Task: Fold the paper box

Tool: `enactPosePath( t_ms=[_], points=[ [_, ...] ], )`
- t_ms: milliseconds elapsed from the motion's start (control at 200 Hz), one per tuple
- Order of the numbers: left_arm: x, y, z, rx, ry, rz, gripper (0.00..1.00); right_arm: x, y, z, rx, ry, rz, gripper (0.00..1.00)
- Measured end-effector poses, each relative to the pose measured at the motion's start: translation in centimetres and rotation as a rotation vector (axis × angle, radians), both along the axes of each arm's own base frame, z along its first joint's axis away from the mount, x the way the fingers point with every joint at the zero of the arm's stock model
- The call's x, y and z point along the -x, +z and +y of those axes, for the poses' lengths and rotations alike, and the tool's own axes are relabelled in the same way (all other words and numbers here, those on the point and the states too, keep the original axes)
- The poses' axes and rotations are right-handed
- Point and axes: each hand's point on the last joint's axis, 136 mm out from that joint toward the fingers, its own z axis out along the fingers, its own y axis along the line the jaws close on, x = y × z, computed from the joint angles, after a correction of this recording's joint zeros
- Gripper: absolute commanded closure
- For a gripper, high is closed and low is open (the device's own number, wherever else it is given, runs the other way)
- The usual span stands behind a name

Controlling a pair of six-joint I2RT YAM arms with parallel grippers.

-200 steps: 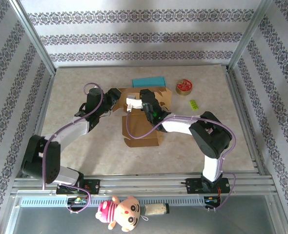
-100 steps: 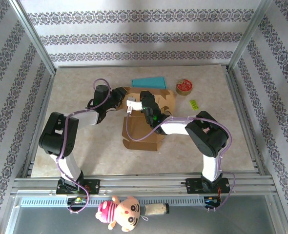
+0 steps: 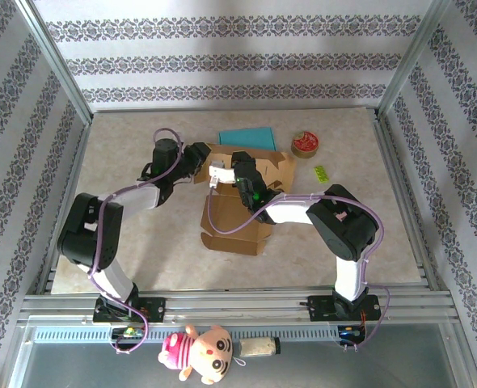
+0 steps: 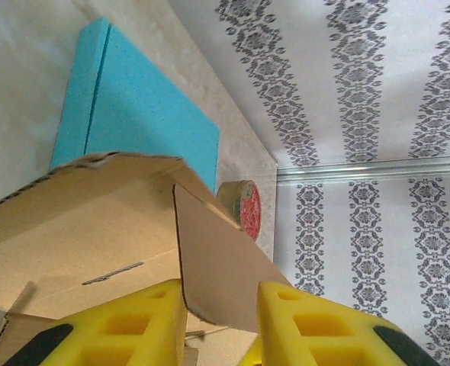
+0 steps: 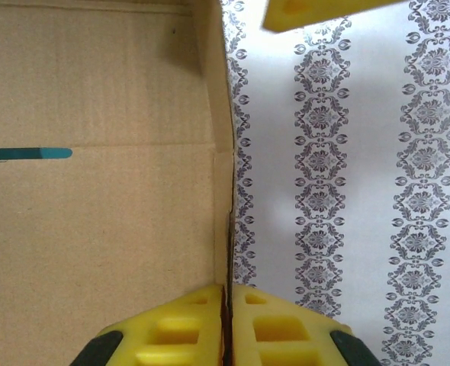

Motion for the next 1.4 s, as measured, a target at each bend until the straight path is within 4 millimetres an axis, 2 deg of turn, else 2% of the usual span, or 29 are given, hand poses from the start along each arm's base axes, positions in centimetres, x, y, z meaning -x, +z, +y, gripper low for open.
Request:
enactPosePath(
  t_ms=[75,130,360,495,575,680,794,899,944,1279,1404],
  points=[
    [0.2,0.4,0.1,-0.025,-0.009,-0.02,0.46,0.0,-0.1,0.0,-0.009,-0.002,0.004,0.92],
    [0.3,0.4,0.2,-0.043,-0.012,-0.023,0.45,0.1,-0.2,-0.1,-0.01,-0.003,0.007,0.92],
    [0.9,1.0,2.0,-0.222,0.024,-0.008,0.76,0.3,-0.4,-0.3,-0.019,-0.005,0.013,0.93],
    [0.3,2.7,2.1,-0.296,0.002,-0.047,0.89,0.3,-0.4,-0.3,-0.021,-0.006,0.013,0.93],
    [0.1,3.1,1.8,-0.308,-0.016,-0.055,0.93,0.3,-0.4,-0.3,-0.021,-0.006,0.014,0.93],
    [-0.3,2.0,1.3,-0.313,-0.042,-0.035,0.96,0.3,-0.4,-0.3,-0.021,-0.006,0.014,0.93],
    [-0.4,-0.6,0.0,-0.31,-0.096,0.02,0.98,0.3,-0.4,-0.3,-0.022,-0.006,0.014,0.93],
    [0.0,-3.0,-1.9,-0.295,-0.158,0.069,1.0,0.3,-0.4,-0.3,-0.025,-0.006,0.015,0.93],
    [-0.1,-3.3,-2.3,-0.275,-0.158,0.079,1.0,0.3,-0.6,-0.4,-0.02,-0.013,0.021,0.93],
    [-1.1,-2.7,-4.7,0.036,-0.12,0.022,1.0,-0.1,-0.7,-1.5,-0.038,-0.053,0.03,0.94],
    [-0.9,-2.4,-5.2,0.099,-0.117,0.013,1.0,-0.1,-0.3,-1.7,-0.103,-0.063,0.042,0.94]
  ],
)
